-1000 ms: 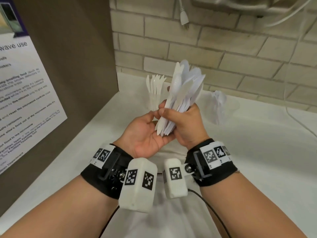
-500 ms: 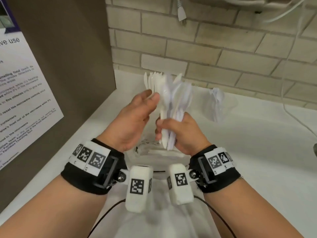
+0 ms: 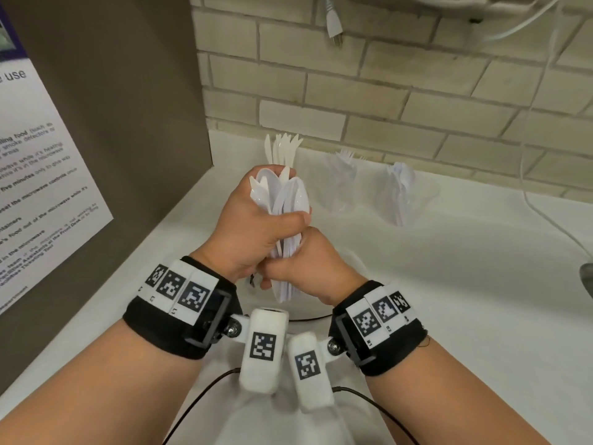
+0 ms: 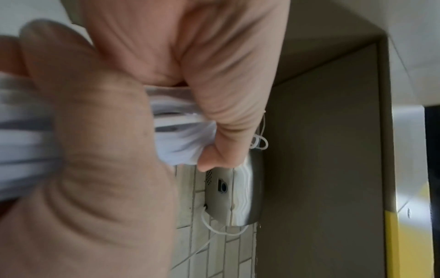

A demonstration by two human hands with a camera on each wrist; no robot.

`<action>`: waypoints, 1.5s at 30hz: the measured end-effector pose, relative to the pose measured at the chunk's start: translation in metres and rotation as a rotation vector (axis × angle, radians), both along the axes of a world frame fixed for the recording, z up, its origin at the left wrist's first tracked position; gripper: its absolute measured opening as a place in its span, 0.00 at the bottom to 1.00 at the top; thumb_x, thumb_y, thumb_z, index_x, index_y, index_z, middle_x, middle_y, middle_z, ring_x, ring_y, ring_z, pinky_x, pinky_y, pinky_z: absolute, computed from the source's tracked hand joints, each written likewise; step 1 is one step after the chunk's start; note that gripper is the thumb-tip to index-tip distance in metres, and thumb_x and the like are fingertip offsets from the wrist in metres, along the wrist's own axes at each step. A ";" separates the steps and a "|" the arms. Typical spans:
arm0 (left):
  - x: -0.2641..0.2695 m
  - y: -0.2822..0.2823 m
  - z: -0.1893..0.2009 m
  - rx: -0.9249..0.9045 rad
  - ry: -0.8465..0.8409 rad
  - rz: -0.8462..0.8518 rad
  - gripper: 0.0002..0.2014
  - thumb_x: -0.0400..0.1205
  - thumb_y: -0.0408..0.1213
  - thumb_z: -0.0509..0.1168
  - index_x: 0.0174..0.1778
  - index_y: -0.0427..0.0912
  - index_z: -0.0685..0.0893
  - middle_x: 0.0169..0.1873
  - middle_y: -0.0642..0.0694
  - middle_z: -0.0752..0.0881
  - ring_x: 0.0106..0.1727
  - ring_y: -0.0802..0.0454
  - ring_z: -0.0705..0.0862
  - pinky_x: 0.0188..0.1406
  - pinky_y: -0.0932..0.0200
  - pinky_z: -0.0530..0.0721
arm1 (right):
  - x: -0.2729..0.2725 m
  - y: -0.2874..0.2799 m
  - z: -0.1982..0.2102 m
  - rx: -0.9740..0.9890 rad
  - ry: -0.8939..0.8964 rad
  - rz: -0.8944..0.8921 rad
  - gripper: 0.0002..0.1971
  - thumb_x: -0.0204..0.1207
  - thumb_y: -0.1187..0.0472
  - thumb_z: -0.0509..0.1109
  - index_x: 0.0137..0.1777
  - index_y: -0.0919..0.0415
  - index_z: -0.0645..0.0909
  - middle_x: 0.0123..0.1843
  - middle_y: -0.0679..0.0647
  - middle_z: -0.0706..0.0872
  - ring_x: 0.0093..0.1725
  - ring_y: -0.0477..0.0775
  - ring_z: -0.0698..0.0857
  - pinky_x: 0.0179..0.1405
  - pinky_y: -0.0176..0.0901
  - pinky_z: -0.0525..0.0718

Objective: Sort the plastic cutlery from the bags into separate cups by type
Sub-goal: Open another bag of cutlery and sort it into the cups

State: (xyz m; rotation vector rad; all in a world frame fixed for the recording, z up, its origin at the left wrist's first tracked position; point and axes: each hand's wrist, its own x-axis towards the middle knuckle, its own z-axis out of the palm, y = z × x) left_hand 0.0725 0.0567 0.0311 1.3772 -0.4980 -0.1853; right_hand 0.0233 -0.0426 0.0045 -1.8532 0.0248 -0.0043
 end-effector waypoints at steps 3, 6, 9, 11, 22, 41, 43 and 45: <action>-0.001 0.002 -0.001 -0.095 0.040 -0.002 0.25 0.60 0.30 0.75 0.54 0.45 0.80 0.48 0.33 0.84 0.51 0.35 0.86 0.51 0.39 0.86 | 0.001 -0.003 0.002 -0.049 0.028 -0.014 0.06 0.60 0.73 0.76 0.37 0.69 0.86 0.36 0.64 0.91 0.37 0.61 0.91 0.46 0.59 0.90; -0.002 0.004 0.003 -0.200 0.056 -0.020 0.23 0.66 0.22 0.69 0.52 0.47 0.77 0.43 0.40 0.83 0.44 0.41 0.86 0.46 0.43 0.88 | -0.003 -0.002 0.002 -0.067 0.082 0.007 0.07 0.59 0.73 0.78 0.37 0.68 0.85 0.34 0.61 0.89 0.35 0.57 0.89 0.44 0.55 0.91; -0.002 0.006 0.008 -0.252 0.068 -0.024 0.21 0.67 0.21 0.67 0.51 0.47 0.76 0.40 0.43 0.84 0.41 0.46 0.87 0.39 0.48 0.88 | -0.008 0.002 0.004 0.002 0.122 0.023 0.09 0.60 0.76 0.77 0.36 0.65 0.83 0.32 0.55 0.85 0.32 0.51 0.85 0.38 0.47 0.89; -0.003 0.004 0.009 -0.270 0.082 0.001 0.20 0.67 0.22 0.67 0.50 0.47 0.77 0.40 0.43 0.83 0.41 0.47 0.87 0.37 0.50 0.87 | -0.008 0.001 0.005 0.045 0.121 0.022 0.11 0.58 0.77 0.77 0.37 0.64 0.82 0.32 0.56 0.84 0.32 0.53 0.83 0.34 0.47 0.85; 0.001 0.002 0.015 -0.374 0.116 0.115 0.16 0.68 0.25 0.69 0.48 0.45 0.78 0.41 0.43 0.83 0.44 0.46 0.85 0.39 0.53 0.86 | -0.014 -0.002 0.011 0.113 0.227 0.009 0.10 0.69 0.66 0.76 0.36 0.59 0.76 0.22 0.53 0.75 0.18 0.49 0.68 0.18 0.36 0.62; -0.001 0.022 -0.004 0.118 0.135 -0.450 0.20 0.65 0.51 0.79 0.52 0.52 0.90 0.63 0.49 0.87 0.67 0.55 0.82 0.60 0.60 0.82 | -0.019 -0.010 0.003 0.504 0.354 0.412 0.18 0.74 0.66 0.62 0.22 0.53 0.76 0.17 0.48 0.69 0.13 0.42 0.64 0.16 0.31 0.52; -0.003 0.020 0.000 0.157 0.118 -0.436 0.11 0.73 0.42 0.74 0.51 0.51 0.90 0.60 0.49 0.88 0.65 0.54 0.83 0.59 0.60 0.81 | -0.020 -0.010 0.002 0.505 0.353 0.454 0.21 0.76 0.67 0.60 0.21 0.52 0.77 0.16 0.46 0.70 0.12 0.41 0.65 0.15 0.31 0.52; -0.004 0.018 0.001 0.181 0.097 -0.434 0.13 0.77 0.39 0.70 0.56 0.44 0.88 0.57 0.50 0.89 0.61 0.56 0.85 0.58 0.60 0.80 | -0.020 -0.008 -0.001 0.478 0.318 0.449 0.18 0.75 0.67 0.63 0.23 0.54 0.77 0.16 0.47 0.72 0.13 0.41 0.67 0.14 0.30 0.56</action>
